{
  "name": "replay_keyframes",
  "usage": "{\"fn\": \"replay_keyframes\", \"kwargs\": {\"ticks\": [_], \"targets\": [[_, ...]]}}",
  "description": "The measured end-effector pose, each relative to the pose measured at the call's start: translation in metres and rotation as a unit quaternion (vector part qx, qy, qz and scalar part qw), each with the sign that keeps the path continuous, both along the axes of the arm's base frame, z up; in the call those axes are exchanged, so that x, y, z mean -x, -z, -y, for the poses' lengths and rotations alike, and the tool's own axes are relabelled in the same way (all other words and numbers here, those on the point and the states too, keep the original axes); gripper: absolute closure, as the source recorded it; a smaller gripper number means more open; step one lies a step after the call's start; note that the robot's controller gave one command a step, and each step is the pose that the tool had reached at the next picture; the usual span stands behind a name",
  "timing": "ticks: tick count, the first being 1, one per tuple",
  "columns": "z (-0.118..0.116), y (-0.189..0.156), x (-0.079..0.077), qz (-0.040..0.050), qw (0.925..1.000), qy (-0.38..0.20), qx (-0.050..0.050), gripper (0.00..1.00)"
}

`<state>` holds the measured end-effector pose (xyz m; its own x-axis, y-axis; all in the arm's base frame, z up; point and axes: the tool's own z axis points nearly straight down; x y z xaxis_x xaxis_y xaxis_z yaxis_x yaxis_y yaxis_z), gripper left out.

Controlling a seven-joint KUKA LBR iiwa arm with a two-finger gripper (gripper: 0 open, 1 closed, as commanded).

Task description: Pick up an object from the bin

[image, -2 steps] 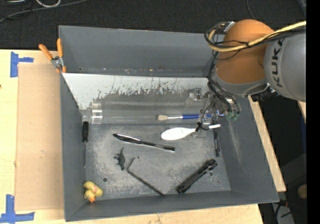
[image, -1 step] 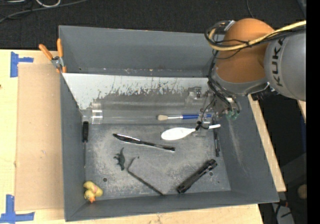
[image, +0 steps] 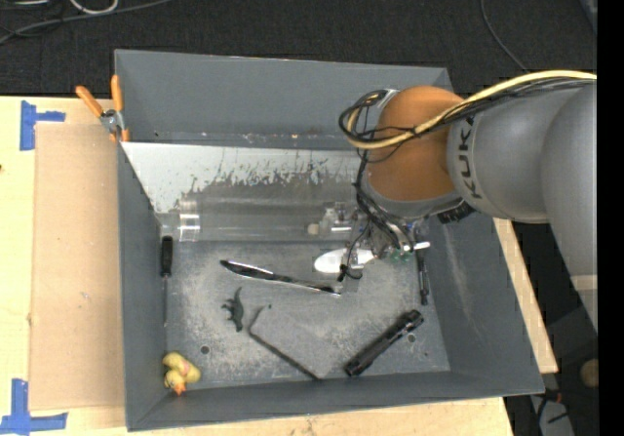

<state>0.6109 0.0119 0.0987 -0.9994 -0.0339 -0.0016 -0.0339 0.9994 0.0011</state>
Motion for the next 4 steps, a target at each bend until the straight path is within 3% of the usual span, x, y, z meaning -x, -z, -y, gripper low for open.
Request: {"fn": "replay_keyframes", "kwargs": {"ticks": [1,2,3,4], "targets": [[-0.012,0.010,0.004,0.0014,0.9993,0.036,0.000,0.00],[-0.049,-0.001,0.014,-0.0028,0.9987,0.050,-0.002,0.00],[-0.042,0.021,0.006,-0.0005,1.0000,0.008,0.000,0.00],[-0.047,0.028,0.007,-0.0015,1.0000,0.008,-0.002,1.00]]}}
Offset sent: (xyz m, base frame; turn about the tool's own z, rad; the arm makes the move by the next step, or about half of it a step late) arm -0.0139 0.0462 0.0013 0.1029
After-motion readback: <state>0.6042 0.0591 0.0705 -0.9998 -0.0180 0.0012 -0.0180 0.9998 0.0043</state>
